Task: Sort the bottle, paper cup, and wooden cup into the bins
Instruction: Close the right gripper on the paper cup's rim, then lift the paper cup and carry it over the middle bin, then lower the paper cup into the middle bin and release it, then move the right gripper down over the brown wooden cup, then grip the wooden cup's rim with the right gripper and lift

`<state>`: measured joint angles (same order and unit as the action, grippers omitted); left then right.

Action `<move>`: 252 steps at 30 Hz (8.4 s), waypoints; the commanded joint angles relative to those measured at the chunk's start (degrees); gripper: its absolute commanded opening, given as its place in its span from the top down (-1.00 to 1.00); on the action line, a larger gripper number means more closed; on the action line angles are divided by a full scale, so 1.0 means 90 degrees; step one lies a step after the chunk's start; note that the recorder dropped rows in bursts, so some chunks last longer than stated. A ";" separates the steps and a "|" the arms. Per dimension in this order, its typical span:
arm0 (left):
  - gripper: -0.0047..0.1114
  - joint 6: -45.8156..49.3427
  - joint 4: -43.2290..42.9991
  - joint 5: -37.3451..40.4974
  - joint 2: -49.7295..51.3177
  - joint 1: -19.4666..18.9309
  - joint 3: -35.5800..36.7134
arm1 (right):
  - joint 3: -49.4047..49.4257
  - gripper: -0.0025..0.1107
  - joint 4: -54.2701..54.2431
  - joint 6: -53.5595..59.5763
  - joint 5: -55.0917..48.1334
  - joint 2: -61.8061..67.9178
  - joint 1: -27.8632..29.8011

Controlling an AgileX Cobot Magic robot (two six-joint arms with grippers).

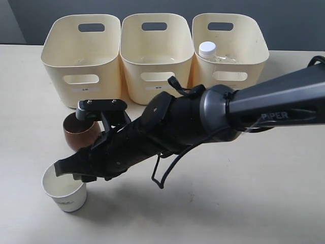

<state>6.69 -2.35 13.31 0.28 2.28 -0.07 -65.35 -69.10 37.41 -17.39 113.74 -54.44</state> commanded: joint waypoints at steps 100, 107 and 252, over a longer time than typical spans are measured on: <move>0.92 -0.0012 0.0000 -0.0005 -0.0032 0.0020 0.0008 | -0.1912 0.00 0.1870 -0.0754 0.1291 -0.0029 0.2937; 0.92 -0.0012 0.0000 -0.0005 -0.0032 0.0020 0.0008 | -0.1912 0.00 0.1436 -0.0846 -0.0401 -0.0333 0.2937; 0.92 -0.0012 -0.0016 -0.0005 -0.0032 0.0020 0.0008 | -0.1851 0.00 0.2331 -0.2288 -0.0022 0.1083 0.0905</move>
<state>6.69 -2.45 13.31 0.28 2.28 -0.07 -82.04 -47.69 16.82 -17.57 123.10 -46.22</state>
